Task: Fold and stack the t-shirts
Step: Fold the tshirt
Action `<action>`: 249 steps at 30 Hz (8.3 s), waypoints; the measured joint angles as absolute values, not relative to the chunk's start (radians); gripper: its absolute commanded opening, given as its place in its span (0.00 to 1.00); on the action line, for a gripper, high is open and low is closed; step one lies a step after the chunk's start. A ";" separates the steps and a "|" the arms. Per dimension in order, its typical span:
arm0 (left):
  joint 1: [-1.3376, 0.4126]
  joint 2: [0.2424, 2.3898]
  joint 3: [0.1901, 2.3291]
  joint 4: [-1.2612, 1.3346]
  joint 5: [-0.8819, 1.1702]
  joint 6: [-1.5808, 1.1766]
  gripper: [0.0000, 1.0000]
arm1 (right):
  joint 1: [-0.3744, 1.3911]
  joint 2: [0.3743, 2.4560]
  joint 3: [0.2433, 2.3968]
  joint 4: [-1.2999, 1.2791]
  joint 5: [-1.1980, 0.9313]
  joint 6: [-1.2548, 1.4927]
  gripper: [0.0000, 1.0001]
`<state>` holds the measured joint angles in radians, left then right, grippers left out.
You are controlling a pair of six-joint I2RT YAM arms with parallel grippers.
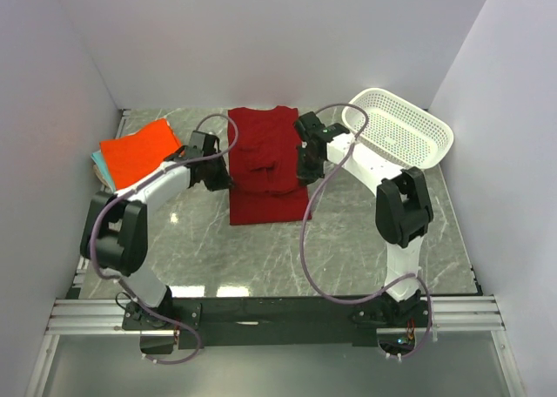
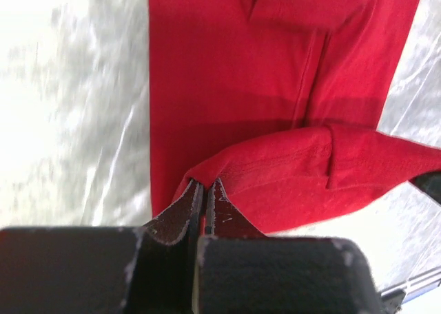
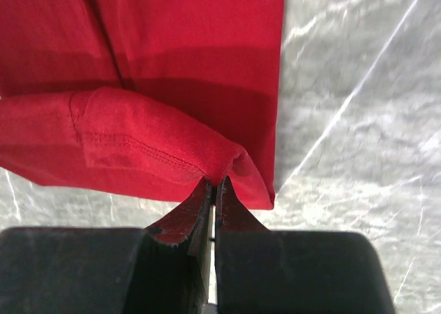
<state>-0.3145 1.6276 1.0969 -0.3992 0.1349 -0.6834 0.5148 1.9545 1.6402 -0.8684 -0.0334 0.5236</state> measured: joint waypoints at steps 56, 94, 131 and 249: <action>-0.442 1.576 0.979 -0.039 0.121 -0.677 0.62 | 0.485 2.023 1.766 -0.822 -0.154 0.490 0.50; -0.744 1.679 0.714 0.328 0.005 -0.619 0.62 | 0.517 2.376 2.050 -0.834 -0.120 0.542 0.49; -0.617 1.173 0.729 -0.328 -0.026 -0.781 0.73 | 0.568 1.618 0.950 -0.603 -0.197 0.618 0.48; -0.536 0.825 0.847 -0.893 0.108 -0.979 0.00 | 0.781 1.217 1.118 -1.041 -0.035 0.892 0.00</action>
<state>-0.5358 0.8249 0.8474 -0.8932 0.1081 -0.9791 0.7807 1.2171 1.1183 -1.0412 -0.0353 0.8925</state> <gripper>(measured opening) 0.013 0.063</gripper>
